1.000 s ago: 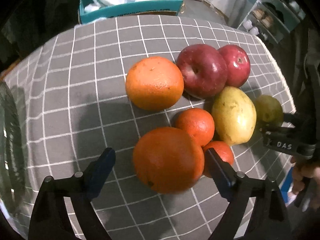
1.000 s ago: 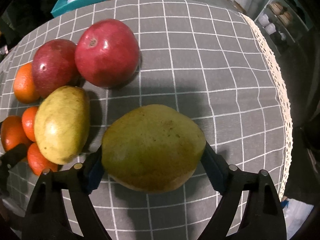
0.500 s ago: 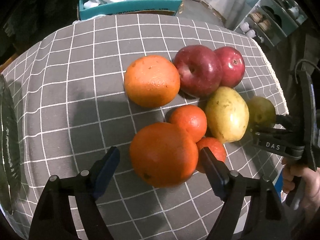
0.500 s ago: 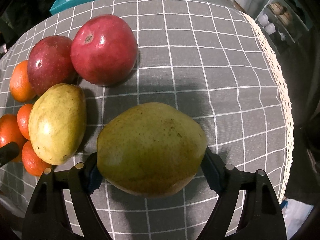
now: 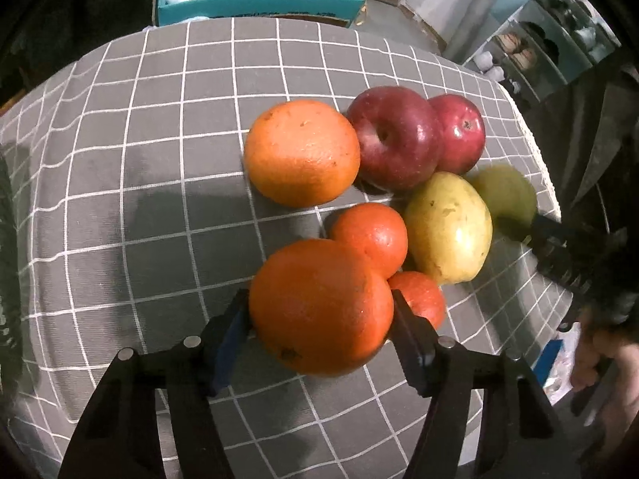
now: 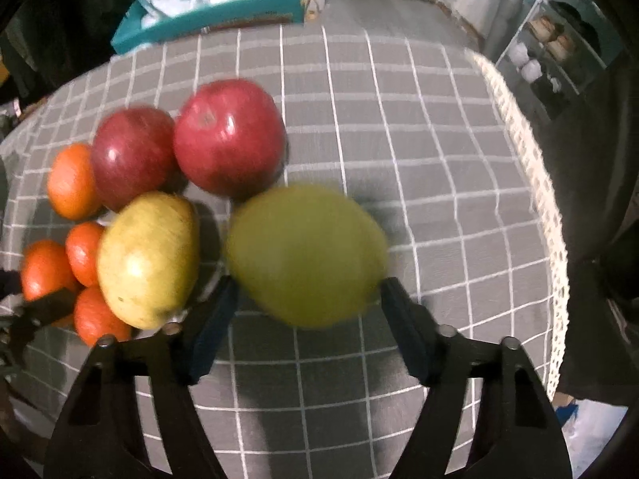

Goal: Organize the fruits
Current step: 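Close the right tool on the large green fruit while the left tool grasps the large orange, then lift the green fruit with the right tool while the left tool lifts the orange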

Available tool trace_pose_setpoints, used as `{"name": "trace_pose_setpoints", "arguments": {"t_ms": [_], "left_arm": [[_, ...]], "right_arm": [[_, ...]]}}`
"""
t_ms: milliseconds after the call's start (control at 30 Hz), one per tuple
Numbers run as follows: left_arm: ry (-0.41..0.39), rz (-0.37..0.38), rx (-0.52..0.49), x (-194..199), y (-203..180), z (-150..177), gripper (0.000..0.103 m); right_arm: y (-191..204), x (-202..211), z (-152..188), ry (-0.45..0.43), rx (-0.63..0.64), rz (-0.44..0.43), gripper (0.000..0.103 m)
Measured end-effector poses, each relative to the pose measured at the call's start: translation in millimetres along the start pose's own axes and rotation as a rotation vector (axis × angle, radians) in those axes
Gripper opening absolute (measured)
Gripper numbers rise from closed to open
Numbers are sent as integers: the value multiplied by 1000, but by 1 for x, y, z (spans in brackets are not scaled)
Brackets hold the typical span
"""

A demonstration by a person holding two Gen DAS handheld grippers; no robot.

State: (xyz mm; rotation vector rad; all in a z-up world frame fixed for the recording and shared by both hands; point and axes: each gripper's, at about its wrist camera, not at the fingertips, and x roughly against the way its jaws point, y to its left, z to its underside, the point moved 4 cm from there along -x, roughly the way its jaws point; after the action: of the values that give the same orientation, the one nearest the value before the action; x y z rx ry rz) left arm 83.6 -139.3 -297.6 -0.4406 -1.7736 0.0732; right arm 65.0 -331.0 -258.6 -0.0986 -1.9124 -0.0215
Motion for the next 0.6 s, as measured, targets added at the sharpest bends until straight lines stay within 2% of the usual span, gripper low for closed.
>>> {"name": "trace_pose_setpoints", "arguments": {"t_ms": [33,67,133,200,267,433,600], "left_arm": [[-4,-22,-9,1,-1,1,67],[-5,-39,-19,1,0,1,67],[-9,-41,-18,3,0,2,67],[-12,-60,-16,3,-1,0,67],[-17,-76,-12,6,4,-1,67],[-37,-107,-6,12,14,-5,67],[-51,-141,-16,14,17,-6,67]], "right_arm": [[0,6,-3,-13,-4,-3,49],[0,9,-3,4,-14,-13,45],[-3,2,0,68,-42,-45,44],[-9,-6,4,93,-71,-55,44],[-13,-12,6,115,-71,-73,49],[-10,-14,10,103,-60,-67,69],[-15,-25,2,94,-25,-58,76]]}}
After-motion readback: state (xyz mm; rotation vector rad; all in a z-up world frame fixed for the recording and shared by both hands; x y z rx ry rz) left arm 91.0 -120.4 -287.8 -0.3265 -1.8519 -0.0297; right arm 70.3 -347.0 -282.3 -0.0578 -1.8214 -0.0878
